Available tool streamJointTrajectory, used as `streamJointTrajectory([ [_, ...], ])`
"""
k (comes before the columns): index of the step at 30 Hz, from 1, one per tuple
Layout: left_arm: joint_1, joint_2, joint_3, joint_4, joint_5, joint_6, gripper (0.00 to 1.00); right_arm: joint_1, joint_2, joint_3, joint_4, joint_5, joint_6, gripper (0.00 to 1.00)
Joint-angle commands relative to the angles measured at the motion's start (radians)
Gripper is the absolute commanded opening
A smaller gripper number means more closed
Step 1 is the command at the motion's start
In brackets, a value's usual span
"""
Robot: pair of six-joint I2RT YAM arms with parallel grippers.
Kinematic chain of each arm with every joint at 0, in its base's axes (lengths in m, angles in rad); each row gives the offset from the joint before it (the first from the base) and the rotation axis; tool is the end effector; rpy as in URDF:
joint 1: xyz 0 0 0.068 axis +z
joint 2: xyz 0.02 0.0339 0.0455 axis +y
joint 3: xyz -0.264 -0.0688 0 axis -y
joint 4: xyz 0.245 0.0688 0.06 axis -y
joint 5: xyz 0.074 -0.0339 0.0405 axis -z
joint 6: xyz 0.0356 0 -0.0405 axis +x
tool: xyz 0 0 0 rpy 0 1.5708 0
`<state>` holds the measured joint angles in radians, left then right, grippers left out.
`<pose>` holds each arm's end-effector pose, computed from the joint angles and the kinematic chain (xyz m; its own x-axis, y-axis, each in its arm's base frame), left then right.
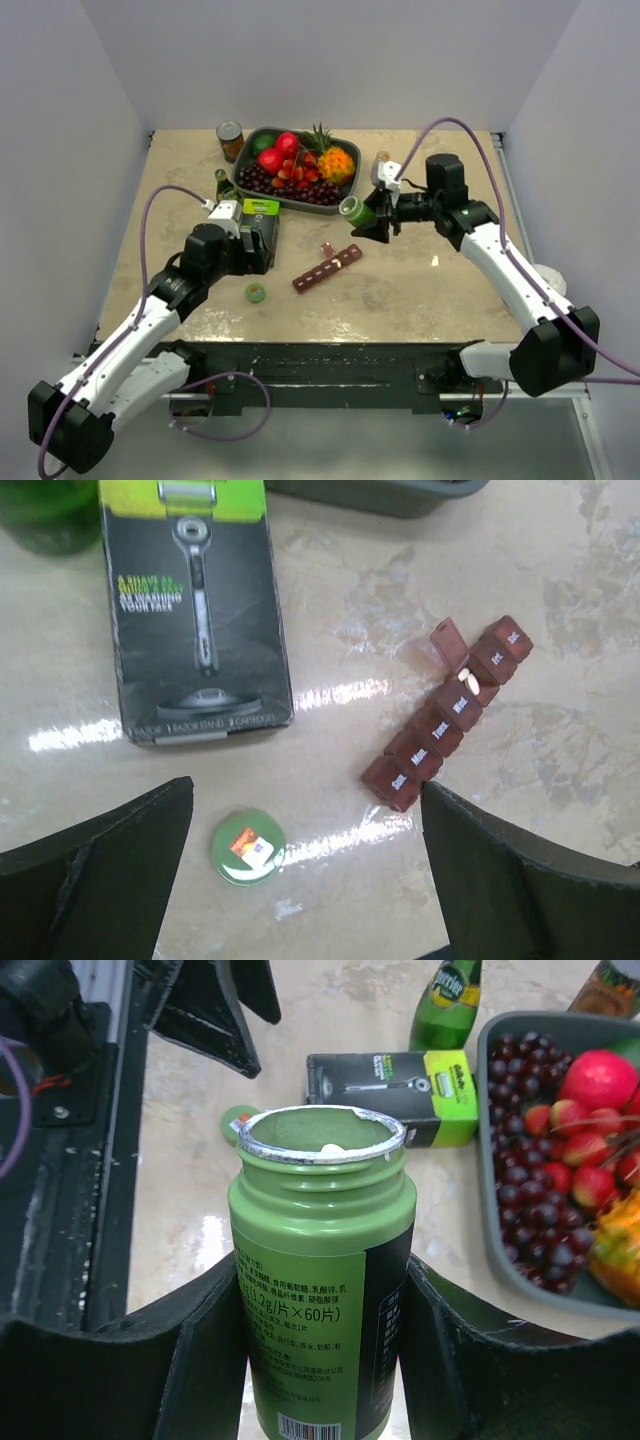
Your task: Sort the pills into containers
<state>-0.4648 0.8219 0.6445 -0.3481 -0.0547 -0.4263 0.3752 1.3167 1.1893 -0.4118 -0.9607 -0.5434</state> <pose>0.1678 -0.0820 0.2677 -0.5759 -0.1731 -0.7990 0.1836 0.9250 -0.3327 0.2547 0.1317 0.3489 0.0380 -0.3034 -0.9521 -0.9869 0.1384 -0.0835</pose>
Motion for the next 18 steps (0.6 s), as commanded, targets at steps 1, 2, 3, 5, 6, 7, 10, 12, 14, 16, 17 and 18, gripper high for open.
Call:
streamJointTrajectory([
  [1,0.006,0.08,0.021,-0.098,0.018,-0.138,0.99,-0.076,-0.072,-0.151,0.281,-0.248,0.168,0.0],
  [2,0.005,0.097,0.02,-0.112,0.006,-0.146,0.99,-0.079,-0.085,-0.158,0.265,-0.243,0.151,0.0],
  [3,0.005,0.129,0.02,-0.123,0.004,-0.147,0.98,-0.081,-0.089,-0.155,0.243,-0.237,0.114,0.0],
  [5,0.003,0.152,0.021,-0.147,0.0,-0.147,0.98,-0.079,-0.091,-0.149,0.231,-0.23,0.111,0.0],
  [6,0.003,0.164,0.021,-0.15,-0.004,-0.144,0.98,-0.079,-0.088,-0.146,0.225,-0.227,0.1,0.0],
  [7,0.002,0.167,0.023,-0.16,-0.005,-0.14,0.97,-0.081,-0.086,-0.145,0.209,-0.227,0.094,0.0],
  [10,-0.001,0.172,0.024,-0.169,-0.022,-0.126,0.97,-0.079,-0.079,-0.145,0.2,-0.225,0.08,0.0],
  [12,-0.003,0.178,0.021,-0.17,-0.031,-0.117,0.97,-0.079,-0.073,-0.143,0.188,-0.222,0.063,0.0],
  [14,-0.005,0.186,0.009,-0.169,-0.046,-0.111,0.97,-0.079,-0.071,-0.14,0.176,-0.217,0.057,0.0],
  [16,-0.008,0.197,0.0,-0.166,-0.057,-0.104,0.97,-0.081,-0.065,-0.142,0.174,-0.217,0.054,0.0],
  [17,-0.009,0.203,-0.002,-0.163,-0.057,-0.1,0.97,-0.082,-0.063,-0.145,0.174,-0.217,0.054,0.0],
  [18,-0.011,0.203,0.0,-0.16,-0.059,-0.098,0.97,-0.082,-0.062,-0.143,0.174,-0.216,0.053,0.0],
])
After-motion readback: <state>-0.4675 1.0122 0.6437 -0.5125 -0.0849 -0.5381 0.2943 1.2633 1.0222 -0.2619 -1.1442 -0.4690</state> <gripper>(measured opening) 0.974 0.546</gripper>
